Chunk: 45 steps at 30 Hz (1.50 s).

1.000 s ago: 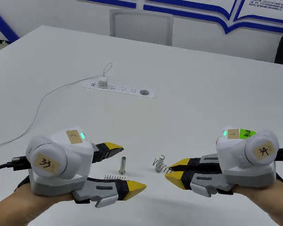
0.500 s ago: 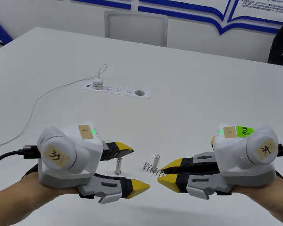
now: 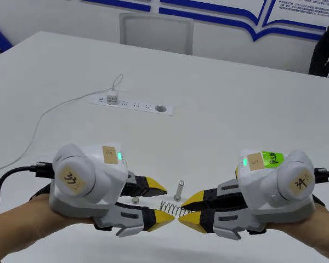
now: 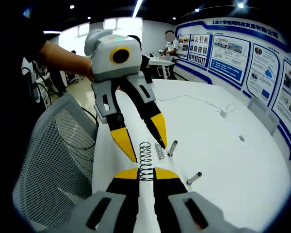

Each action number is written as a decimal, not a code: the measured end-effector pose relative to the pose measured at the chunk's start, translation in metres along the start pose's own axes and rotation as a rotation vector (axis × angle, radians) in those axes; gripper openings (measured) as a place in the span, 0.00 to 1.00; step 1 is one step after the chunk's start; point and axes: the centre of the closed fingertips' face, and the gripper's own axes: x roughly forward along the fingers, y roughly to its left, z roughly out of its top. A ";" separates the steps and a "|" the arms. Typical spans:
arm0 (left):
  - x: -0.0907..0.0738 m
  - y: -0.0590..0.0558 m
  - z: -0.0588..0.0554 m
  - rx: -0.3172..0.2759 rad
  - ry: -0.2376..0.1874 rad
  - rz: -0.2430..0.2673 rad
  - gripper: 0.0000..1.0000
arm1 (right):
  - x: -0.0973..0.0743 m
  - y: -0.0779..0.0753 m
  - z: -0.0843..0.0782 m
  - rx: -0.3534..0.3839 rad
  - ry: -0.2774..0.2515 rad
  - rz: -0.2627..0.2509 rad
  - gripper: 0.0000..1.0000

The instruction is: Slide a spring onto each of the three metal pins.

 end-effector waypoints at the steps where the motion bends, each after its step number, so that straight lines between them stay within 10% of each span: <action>1: 0.000 0.000 0.000 0.003 0.003 0.000 0.27 | 0.000 0.001 0.000 -0.008 0.002 0.002 0.11; 15: 0.003 -0.010 -0.001 0.069 0.048 -0.051 0.15 | -0.001 0.003 0.002 -0.054 0.014 0.014 0.11; 24: 0.001 -0.013 0.000 0.221 0.067 -0.058 0.11 | -0.002 0.002 0.005 -0.110 0.019 0.004 0.11; 45: -0.003 -0.011 0.004 0.234 0.044 -0.065 0.10 | 0.002 -0.003 -0.001 -0.114 0.034 0.008 0.16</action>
